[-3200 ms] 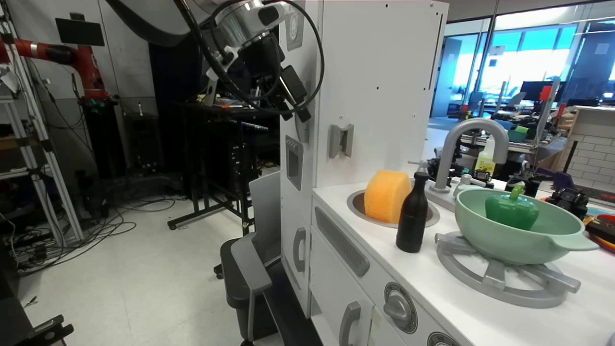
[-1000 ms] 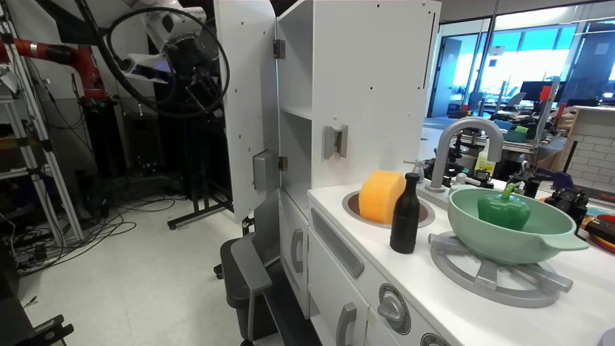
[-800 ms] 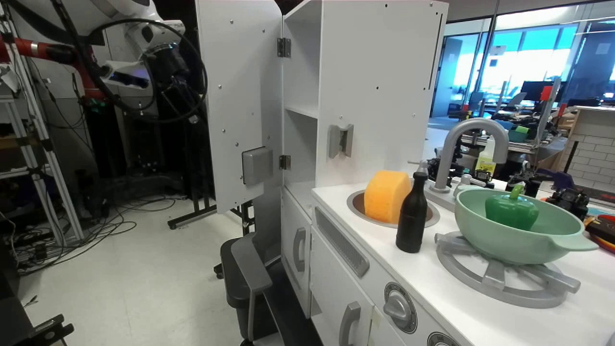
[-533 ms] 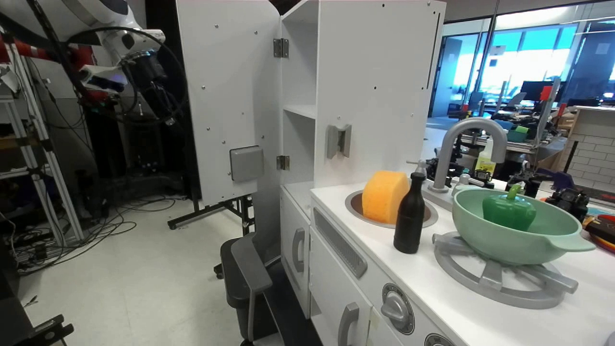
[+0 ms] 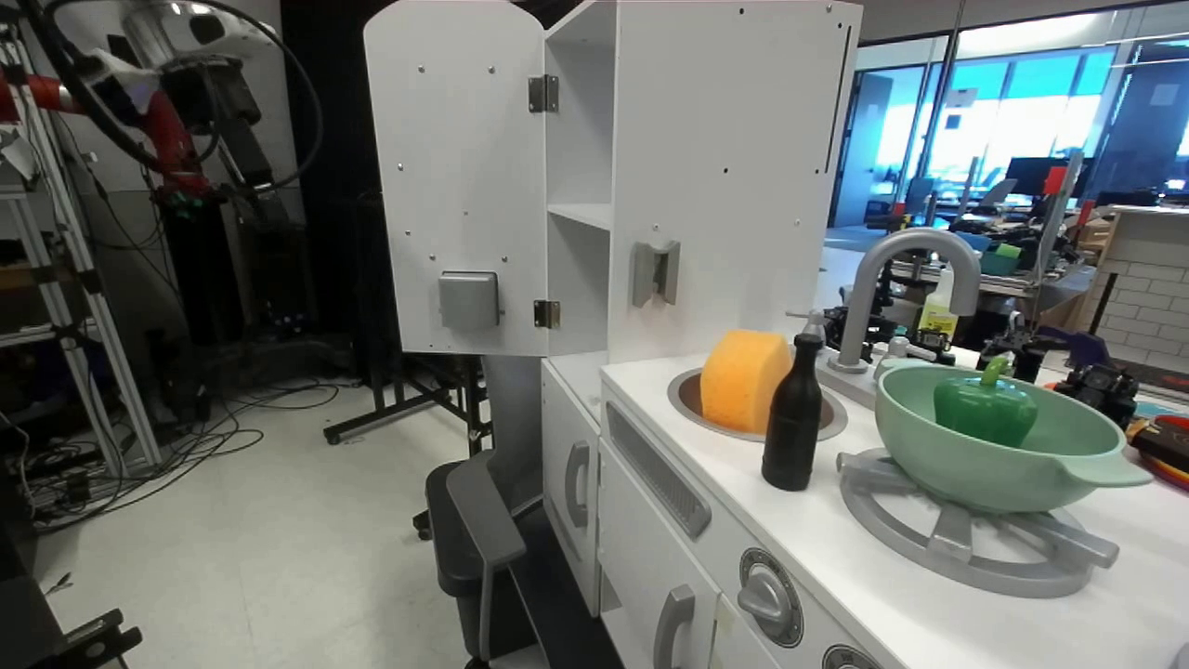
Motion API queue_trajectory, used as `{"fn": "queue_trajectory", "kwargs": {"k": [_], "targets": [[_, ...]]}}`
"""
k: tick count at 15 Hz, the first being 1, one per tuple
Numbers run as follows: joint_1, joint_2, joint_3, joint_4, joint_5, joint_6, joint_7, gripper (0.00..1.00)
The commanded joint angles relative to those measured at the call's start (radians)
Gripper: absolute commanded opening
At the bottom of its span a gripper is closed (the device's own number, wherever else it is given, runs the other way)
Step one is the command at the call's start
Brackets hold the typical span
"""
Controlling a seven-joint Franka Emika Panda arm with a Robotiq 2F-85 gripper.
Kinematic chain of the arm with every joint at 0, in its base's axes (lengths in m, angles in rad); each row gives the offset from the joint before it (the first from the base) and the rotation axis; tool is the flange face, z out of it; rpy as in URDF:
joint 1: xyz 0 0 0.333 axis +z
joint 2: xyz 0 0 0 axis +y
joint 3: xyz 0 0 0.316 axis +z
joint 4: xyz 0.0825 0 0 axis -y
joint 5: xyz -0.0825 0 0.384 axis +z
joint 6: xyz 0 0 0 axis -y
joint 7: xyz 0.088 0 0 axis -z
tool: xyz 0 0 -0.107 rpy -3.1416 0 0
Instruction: Open the top part of the fridge and put the black bottle and the sponge inside
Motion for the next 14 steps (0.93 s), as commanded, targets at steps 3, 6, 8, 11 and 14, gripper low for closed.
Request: {"fn": "queue_trajectory", "kwargs": {"k": [3, 6, 8, 11, 14], "targets": [[-0.135, -0.285, 0.012, -0.273, 0.125, -0.108, -0.339, 1.00], [-0.221, -0.394, -0.015, -0.399, 0.125, -0.103, -0.462, 1.00], [-0.286, -0.441, -0.043, -0.483, 0.111, -0.052, -0.538, 1.00], [-0.381, -0.500, -0.098, -0.576, 0.086, -0.003, -0.665, 1.00], [-0.483, -0.511, -0.170, -0.642, 0.071, 0.107, -0.769, 1.00]]}}
